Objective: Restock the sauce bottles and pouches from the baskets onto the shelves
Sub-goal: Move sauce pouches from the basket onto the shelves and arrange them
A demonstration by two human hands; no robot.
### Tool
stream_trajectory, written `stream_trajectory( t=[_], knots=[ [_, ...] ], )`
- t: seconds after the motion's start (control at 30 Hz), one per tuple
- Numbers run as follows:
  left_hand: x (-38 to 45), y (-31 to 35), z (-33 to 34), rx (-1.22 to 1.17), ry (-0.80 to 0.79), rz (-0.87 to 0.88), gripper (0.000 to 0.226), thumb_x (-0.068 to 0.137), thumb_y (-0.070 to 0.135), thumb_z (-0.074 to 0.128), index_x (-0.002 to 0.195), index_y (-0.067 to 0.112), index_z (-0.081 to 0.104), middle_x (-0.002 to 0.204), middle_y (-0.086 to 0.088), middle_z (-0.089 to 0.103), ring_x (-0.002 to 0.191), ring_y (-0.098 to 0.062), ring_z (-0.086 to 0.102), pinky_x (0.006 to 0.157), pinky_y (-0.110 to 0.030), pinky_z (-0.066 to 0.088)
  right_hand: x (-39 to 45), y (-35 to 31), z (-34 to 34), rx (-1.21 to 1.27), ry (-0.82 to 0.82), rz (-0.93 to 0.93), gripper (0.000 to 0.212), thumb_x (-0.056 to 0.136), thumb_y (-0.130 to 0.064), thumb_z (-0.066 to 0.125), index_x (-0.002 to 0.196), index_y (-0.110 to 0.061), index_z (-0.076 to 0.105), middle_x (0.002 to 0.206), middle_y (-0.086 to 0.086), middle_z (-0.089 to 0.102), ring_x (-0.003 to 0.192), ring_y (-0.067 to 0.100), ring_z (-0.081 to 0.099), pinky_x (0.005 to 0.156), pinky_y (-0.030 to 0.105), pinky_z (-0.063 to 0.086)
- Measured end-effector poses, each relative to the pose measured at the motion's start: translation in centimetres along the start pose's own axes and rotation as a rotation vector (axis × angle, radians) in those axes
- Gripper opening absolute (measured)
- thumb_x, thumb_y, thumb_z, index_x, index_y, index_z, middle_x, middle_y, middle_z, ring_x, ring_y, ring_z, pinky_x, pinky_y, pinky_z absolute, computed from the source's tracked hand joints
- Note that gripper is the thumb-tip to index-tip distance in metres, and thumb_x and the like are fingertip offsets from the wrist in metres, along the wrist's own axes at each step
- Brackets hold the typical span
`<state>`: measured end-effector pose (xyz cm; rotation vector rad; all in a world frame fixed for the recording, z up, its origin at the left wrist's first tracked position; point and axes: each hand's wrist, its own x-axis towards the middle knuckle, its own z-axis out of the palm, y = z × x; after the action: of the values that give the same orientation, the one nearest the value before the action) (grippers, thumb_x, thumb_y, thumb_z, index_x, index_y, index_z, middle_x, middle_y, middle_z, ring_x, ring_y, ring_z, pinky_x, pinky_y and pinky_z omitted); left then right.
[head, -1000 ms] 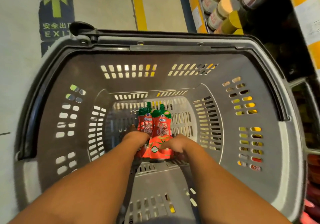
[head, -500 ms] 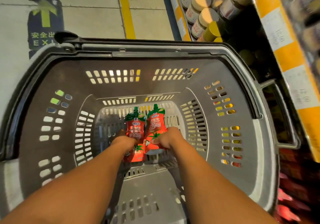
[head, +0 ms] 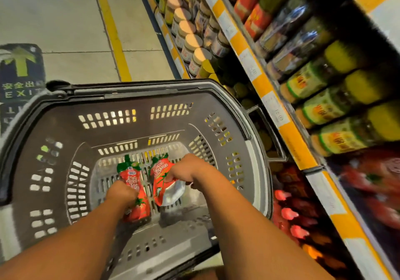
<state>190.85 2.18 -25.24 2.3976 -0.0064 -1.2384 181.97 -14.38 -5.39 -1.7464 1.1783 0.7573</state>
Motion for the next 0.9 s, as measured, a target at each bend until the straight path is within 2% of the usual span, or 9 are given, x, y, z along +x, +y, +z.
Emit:
stream_trajectory(
  t=[0.13,0.3,0.47,0.53,0.6,0.67,0.73,0.8,0.9],
  knots=[
    [-2.9,1.6,-1.5,-0.033,-0.017,0.080,0.016,0.083,0.007,0.077,0.083,0.006,0.062,0.084,-0.018,0.069,0.075,-0.032,0.068,0.071,-0.040,0.058,-4.3,-0.2,-0.8,0.010,0.052,-0.074,0.034,0.088,-0.011,0.072,0.063,-0.010,0.049,0.060,0.005,0.041,0.033,0.012,0.037,0.032,0.014,0.028],
    [-7.3,4.4,-4.2,-0.163,-0.037,0.174,0.028,0.082,0.010,0.081,0.097,0.001,0.059,0.092,-0.021,0.068,0.078,-0.035,0.068,0.072,-0.041,0.056,-10.6,1.0,-2.6,0.133,0.174,-0.161,0.027,0.078,-0.013,0.071,0.063,-0.014,0.049,0.060,0.003,0.043,0.048,0.018,0.037,0.043,0.022,0.031],
    [-12.5,6.0,-6.1,-0.273,-0.082,0.364,0.014,0.086,0.009,0.079,0.089,0.001,0.068,0.065,-0.011,0.073,0.053,-0.026,0.071,0.048,-0.027,0.050,-16.8,4.9,-4.7,0.348,0.300,-0.252,0.037,0.075,-0.013,0.071,0.052,-0.020,0.044,0.054,0.003,0.038,0.053,0.021,0.033,0.049,0.029,0.026],
    [-14.5,6.8,-6.7,-0.296,-0.104,0.408,0.016,0.086,0.012,0.080,0.089,0.003,0.067,0.066,-0.012,0.075,0.057,-0.029,0.073,0.054,-0.036,0.058,-19.0,7.3,-5.3,0.435,0.352,-0.274,0.048,0.074,-0.013,0.072,0.039,-0.021,0.041,0.048,0.001,0.037,0.048,0.019,0.032,0.050,0.031,0.024],
    [-16.8,7.7,-7.3,-0.335,-0.163,0.433,0.020,0.085,0.017,0.080,0.095,0.002,0.069,0.076,-0.019,0.076,0.067,-0.039,0.075,0.069,-0.054,0.062,-21.0,9.8,-5.8,0.440,0.404,-0.281,0.051,0.075,-0.015,0.075,0.035,-0.022,0.044,0.044,-0.004,0.041,0.042,0.013,0.038,0.044,0.025,0.029],
    [-18.9,8.8,-7.7,-0.372,-0.220,0.475,0.023,0.085,0.018,0.079,0.096,0.001,0.070,0.082,-0.024,0.075,0.074,-0.046,0.074,0.076,-0.066,0.059,-22.7,12.3,-6.1,0.487,0.454,-0.298,0.041,0.073,-0.020,0.077,0.044,-0.022,0.048,0.051,-0.004,0.044,0.047,0.010,0.043,0.045,0.022,0.032],
    [-21.0,10.1,-7.8,-0.397,-0.267,0.508,0.024,0.085,0.020,0.079,0.098,0.002,0.069,0.086,-0.027,0.075,0.078,-0.050,0.073,0.075,-0.070,0.058,-24.4,14.7,-6.2,0.548,0.492,-0.309,0.024,0.066,-0.029,0.076,0.060,-0.022,0.054,0.064,0.003,0.048,0.060,0.017,0.047,0.055,0.031,0.033],
    [-23.1,11.6,-7.7,-0.436,-0.342,0.525,0.026,0.088,0.021,0.076,0.104,0.004,0.066,0.090,-0.030,0.074,0.074,-0.049,0.073,0.067,-0.062,0.060,-25.8,17.0,-6.0,0.599,0.546,-0.324,0.025,0.065,-0.040,0.075,0.067,-0.020,0.060,0.069,0.006,0.055,0.066,0.020,0.052,0.063,0.037,0.036],
    [-26.2,14.1,-6.6,-0.456,-0.384,0.604,0.019,0.095,0.024,0.069,0.106,0.010,0.065,0.091,-0.028,0.074,0.070,-0.044,0.073,0.066,-0.049,0.055,-27.5,20.1,-5.5,0.771,0.596,-0.397,0.030,0.077,-0.047,0.079,0.075,-0.018,0.076,0.079,0.003,0.076,0.070,0.015,0.069,0.063,0.028,0.049]
  ],
)
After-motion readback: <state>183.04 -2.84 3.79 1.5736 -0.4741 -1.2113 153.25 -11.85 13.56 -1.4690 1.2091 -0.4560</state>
